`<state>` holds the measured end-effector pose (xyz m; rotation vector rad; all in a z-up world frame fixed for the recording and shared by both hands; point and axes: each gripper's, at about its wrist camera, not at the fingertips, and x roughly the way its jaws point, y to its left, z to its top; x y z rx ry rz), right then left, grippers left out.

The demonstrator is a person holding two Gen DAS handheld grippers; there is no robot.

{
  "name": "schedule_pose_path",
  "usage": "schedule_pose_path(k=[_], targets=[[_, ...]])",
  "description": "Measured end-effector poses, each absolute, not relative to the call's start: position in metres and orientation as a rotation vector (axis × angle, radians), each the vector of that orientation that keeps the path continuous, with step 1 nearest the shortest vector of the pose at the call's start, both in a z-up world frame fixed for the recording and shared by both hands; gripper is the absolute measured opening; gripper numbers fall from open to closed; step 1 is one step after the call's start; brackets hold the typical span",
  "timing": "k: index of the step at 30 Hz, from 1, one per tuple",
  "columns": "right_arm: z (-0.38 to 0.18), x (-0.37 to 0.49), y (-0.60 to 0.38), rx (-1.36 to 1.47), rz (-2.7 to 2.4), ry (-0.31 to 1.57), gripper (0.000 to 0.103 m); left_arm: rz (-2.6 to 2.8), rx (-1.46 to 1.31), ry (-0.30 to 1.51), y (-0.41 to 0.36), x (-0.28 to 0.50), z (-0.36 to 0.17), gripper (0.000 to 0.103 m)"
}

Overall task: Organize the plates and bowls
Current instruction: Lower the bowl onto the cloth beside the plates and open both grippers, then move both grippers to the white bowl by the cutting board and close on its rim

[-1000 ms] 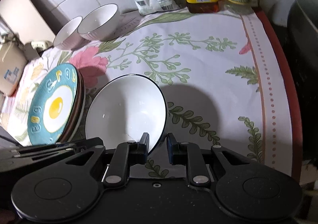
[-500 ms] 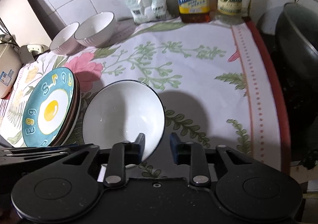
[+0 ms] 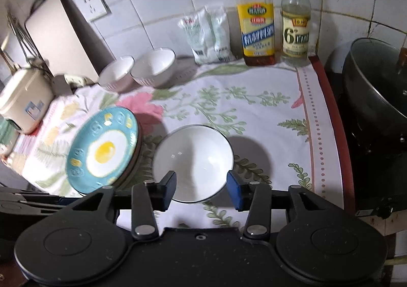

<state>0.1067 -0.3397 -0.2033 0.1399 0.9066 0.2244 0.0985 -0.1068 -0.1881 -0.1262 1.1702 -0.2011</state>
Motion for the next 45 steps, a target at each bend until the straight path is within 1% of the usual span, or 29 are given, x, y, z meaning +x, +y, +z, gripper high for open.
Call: schedule_pose_path(k=[1, 6, 8, 9, 10, 17, 23, 28, 33, 37, 45], targets=[[-0.200, 0.103, -0.338, 0.151, 0.230, 0.905, 0.058, -0.200, -0.112, 1.160, -0.104, 0.096, -0.183, 0.041], [-0.178, 0.089, -0.322, 0.153, 0.276, 0.885, 0.062, -0.220, -0.073, 1.119, -0.088, 0.084, -0.156, 0.043], [-0.169, 0.086, -0.313, 0.135, 0.288, 0.874, 0.066, -0.226, -0.078, 1.102, -0.081, 0.080, -0.147, 0.045], [-0.165, 0.084, -0.310, 0.128, 0.294, 0.868, 0.071, -0.224, -0.079, 1.096, -0.078, 0.080, -0.143, 0.045], [-0.162, 0.083, -0.306, 0.123, 0.296, 0.861, 0.073, -0.222, -0.079, 1.089, -0.075, 0.079, -0.139, 0.046], [-0.141, 0.094, -0.294, 0.156, 0.309, 0.835, 0.073, -0.206, -0.080, 1.034, -0.051, 0.085, -0.117, 0.049], [-0.117, 0.108, -0.289, 0.181, 0.381, 0.692, 0.073, -0.208, -0.094, 0.922, -0.031, 0.109, -0.097, 0.049], [-0.108, 0.141, -0.276, 0.139, 0.412, 0.641, 0.073, -0.203, -0.100, 0.882, -0.022, 0.142, -0.086, 0.049], [-0.111, 0.180, -0.267, 0.131, 0.427, 0.600, 0.073, -0.195, -0.151, 0.854, -0.016, 0.178, -0.092, 0.049], [-0.126, 0.219, -0.263, 0.140, 0.424, 0.632, 0.073, -0.161, -0.233, 0.829, -0.011, 0.204, -0.110, 0.049], [-0.168, 0.291, -0.258, 0.139, 0.444, 0.715, 0.073, -0.077, -0.251, 0.796, -0.016, 0.256, -0.147, 0.049]])
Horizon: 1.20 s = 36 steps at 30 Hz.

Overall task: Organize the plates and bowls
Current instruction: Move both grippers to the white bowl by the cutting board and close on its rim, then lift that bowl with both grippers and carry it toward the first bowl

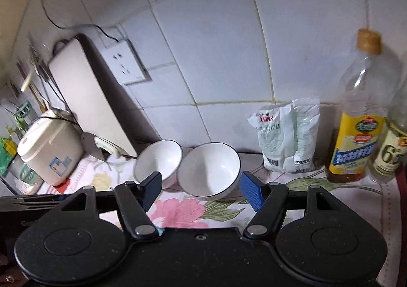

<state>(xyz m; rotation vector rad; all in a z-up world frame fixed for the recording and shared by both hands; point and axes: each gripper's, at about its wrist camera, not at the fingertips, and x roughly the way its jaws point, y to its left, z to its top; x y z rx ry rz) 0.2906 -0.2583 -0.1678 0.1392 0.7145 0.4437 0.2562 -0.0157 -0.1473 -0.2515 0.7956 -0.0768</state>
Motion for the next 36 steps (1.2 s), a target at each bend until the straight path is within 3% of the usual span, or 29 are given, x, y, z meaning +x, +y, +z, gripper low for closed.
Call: schedule_pose_path(k=[16, 21, 25, 29, 32, 36], targets=[[-0.262, 0.386, -0.257, 0.167, 0.414, 0.873, 0.066, -0.002, -0.320, 0.882, -0.025, 0.346, -0.233, 0.047], [-0.274, 0.397, -0.254, 0.199, 0.403, 0.928, 0.063, 0.009, -0.315, 0.895, -0.026, 0.357, -0.245, 0.041], [-0.281, 0.407, -0.252, 0.226, 0.380, 0.985, 0.050, 0.000, -0.322, 0.916, -0.028, 0.364, -0.250, 0.035], [-0.287, 0.411, -0.250, 0.248, 0.359, 1.013, 0.037, 0.006, -0.341, 0.929, -0.029, 0.368, -0.255, 0.020], [-0.290, 0.413, -0.250, 0.293, 0.349, 1.025, 0.030, 0.010, -0.346, 0.907, -0.029, 0.367, -0.255, 0.019], [-0.292, 0.412, -0.246, 0.315, 0.323, 1.030, 0.029, 0.019, -0.328, 0.915, -0.031, 0.369, -0.256, 0.019]])
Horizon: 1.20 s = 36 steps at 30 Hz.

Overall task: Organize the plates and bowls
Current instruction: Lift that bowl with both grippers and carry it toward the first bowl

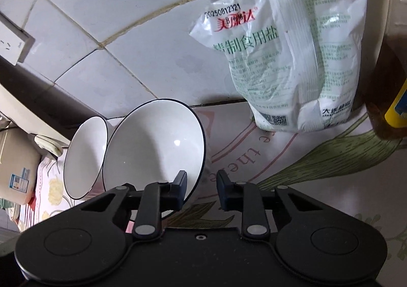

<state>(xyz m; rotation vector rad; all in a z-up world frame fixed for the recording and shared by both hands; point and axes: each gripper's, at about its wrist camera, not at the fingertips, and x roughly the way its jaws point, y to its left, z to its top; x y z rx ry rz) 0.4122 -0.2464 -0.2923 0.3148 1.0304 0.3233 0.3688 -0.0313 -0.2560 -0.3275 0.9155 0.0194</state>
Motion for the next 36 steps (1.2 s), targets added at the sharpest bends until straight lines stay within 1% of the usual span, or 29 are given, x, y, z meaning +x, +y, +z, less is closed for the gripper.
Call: schedule_pose_path(k=[3, 6, 11, 18, 32, 36], targets=[[-0.294, 0.414, -0.235, 0.304, 0.318, 1.034, 0.024, 0.018, -0.329, 0.928, -0.031, 0.371, -0.255, 0.019], [-0.292, 0.412, -0.223, 0.250, 0.294, 1.040, 0.022, 0.012, -0.320, 0.943, -0.031, 0.371, -0.252, 0.018], [-0.286, 0.406, -0.219, 0.245, 0.275, 1.061, 0.022, 0.004, -0.282, 0.946, -0.036, 0.363, -0.240, 0.017], [-0.264, 0.381, -0.229, 0.250, 0.262, 1.068, 0.022, -0.042, -0.210, 0.955, -0.045, 0.341, -0.211, 0.017], [-0.201, 0.294, -0.242, 0.223, 0.250, 1.035, 0.022, -0.119, -0.182, 0.914, -0.042, 0.261, -0.149, 0.017], [-0.188, 0.266, -0.241, 0.177, 0.249, 1.030, 0.023, -0.149, -0.153, 0.917, -0.048, 0.238, -0.132, 0.017]])
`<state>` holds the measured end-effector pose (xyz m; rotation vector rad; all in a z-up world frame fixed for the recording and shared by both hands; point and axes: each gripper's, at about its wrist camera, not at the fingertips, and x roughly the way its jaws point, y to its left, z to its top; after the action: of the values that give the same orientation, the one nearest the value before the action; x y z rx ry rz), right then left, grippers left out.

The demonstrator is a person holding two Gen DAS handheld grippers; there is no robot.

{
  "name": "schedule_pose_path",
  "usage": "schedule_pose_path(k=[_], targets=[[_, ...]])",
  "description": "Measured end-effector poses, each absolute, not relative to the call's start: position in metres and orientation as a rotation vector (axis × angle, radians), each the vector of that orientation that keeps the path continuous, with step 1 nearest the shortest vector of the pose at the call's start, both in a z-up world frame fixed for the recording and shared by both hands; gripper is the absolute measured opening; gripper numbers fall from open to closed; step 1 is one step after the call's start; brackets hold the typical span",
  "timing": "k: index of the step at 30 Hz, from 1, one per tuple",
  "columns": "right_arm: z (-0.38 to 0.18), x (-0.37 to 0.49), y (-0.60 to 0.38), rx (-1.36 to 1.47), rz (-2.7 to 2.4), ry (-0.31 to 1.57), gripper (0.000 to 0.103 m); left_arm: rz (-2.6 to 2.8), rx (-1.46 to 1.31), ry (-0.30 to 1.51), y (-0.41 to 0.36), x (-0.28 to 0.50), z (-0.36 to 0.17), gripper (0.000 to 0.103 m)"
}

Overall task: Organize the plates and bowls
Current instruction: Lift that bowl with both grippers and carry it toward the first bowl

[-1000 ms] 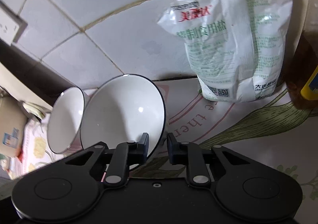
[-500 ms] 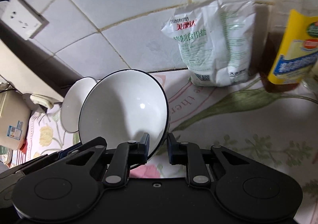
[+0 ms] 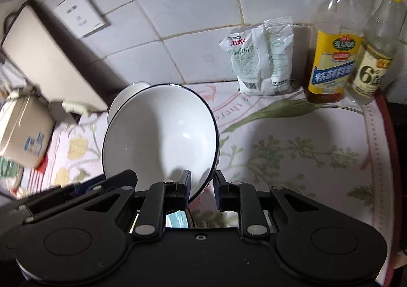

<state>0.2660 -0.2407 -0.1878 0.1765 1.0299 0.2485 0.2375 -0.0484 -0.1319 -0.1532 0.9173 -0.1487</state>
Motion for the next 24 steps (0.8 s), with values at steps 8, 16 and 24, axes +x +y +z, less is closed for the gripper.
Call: schedule_pose_path(k=[8, 16, 24], targets=[[-0.168, 0.212, -0.254, 0.162, 0.254, 1.015, 0.023, -0.199, -0.124, 0.899, -0.059, 0.189, -0.106, 0.017], [-0.154, 0.166, -0.274, 0.204, 0.237, 0.987, 0.023, -0.254, -0.129, 0.904, -0.069, 0.151, -0.095, 0.017], [-0.154, 0.135, -0.292, 0.215, 0.244, 0.963, 0.023, -0.295, -0.145, 0.929, -0.077, 0.123, -0.103, 0.017]])
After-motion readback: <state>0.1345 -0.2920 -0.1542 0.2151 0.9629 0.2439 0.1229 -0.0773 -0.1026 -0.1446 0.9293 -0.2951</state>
